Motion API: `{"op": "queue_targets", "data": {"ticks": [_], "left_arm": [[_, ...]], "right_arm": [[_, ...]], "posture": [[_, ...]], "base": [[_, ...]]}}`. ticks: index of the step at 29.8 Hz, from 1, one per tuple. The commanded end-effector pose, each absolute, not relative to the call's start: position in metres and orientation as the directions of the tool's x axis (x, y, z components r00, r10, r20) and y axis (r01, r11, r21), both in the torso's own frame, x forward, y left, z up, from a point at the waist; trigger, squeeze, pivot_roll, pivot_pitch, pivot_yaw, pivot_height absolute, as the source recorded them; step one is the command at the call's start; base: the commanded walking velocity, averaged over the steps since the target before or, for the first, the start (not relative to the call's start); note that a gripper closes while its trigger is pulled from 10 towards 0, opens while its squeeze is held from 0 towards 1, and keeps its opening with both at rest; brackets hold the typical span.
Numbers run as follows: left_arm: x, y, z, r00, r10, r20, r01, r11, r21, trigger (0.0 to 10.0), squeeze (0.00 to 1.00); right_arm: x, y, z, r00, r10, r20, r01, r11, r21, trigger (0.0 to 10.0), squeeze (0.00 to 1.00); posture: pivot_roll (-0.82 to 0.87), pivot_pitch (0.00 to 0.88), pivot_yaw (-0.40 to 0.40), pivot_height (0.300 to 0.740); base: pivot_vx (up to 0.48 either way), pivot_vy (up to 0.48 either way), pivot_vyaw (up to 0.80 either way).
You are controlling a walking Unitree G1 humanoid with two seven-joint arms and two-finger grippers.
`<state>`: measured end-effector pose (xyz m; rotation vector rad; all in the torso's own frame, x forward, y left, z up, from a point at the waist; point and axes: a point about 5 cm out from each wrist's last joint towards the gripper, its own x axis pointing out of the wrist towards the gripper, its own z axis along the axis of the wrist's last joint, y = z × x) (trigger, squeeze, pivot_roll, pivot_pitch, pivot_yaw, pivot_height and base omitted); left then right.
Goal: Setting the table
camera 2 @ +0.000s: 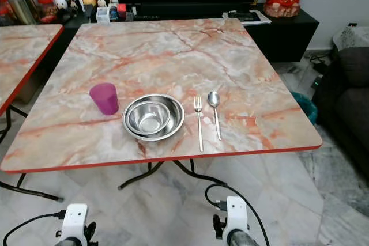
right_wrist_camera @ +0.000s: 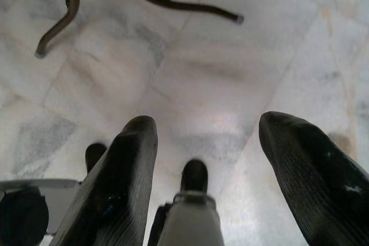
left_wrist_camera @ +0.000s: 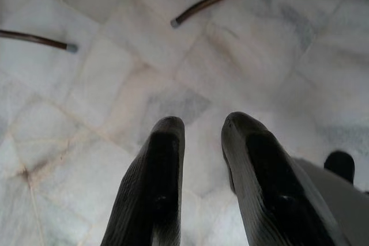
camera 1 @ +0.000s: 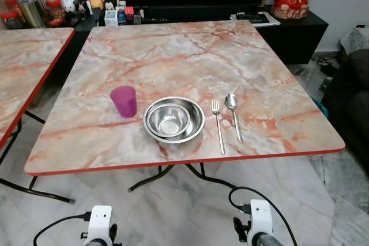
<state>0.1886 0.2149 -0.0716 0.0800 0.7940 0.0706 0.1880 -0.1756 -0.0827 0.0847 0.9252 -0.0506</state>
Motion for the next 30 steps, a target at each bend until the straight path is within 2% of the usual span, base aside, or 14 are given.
{"op": "queue_targets", "data": {"ticks": [1,8,18,30], "left_arm": [[0.182,0.216,-0.076,0.665,0.085,-0.742,-0.005,0.994,0.11,10.0,0.0],[0.176,0.212,-0.08,0.646,0.098,-0.757,-0.034,0.994,0.099,10.0,0.0],[0.162,0.214,-0.087,0.609,0.142,-0.78,-0.064,0.989,0.13,10.0,0.0],[0.16,0.214,-0.087,0.605,0.151,-0.782,-0.067,0.988,0.139,10.0,0.0]], "right_arm": [[0.186,-0.178,-0.083,0.601,-0.019,-0.799,0.106,0.993,0.056,10.0,0.0],[0.185,-0.181,-0.084,0.593,-0.02,-0.805,0.095,0.994,0.045,10.0,0.0],[0.201,-0.177,-0.076,0.618,0.002,-0.786,0.057,0.997,0.048,10.0,0.0],[0.198,-0.176,-0.078,0.606,0.01,-0.796,0.058,0.997,0.057,10.0,0.0]], "posture": [[0.07,0.04,0.019,0.74],[0.09,0.037,-0.009,0.74],[0.1,0.045,-0.023,0.74],[0.1,0.05,-0.026,0.74]], "base": [[0.0,0.0,0.0],[0.0,0.0,0.0],[0.0,-0.062,0.0],[0.0,-0.341,-0.06]]}}
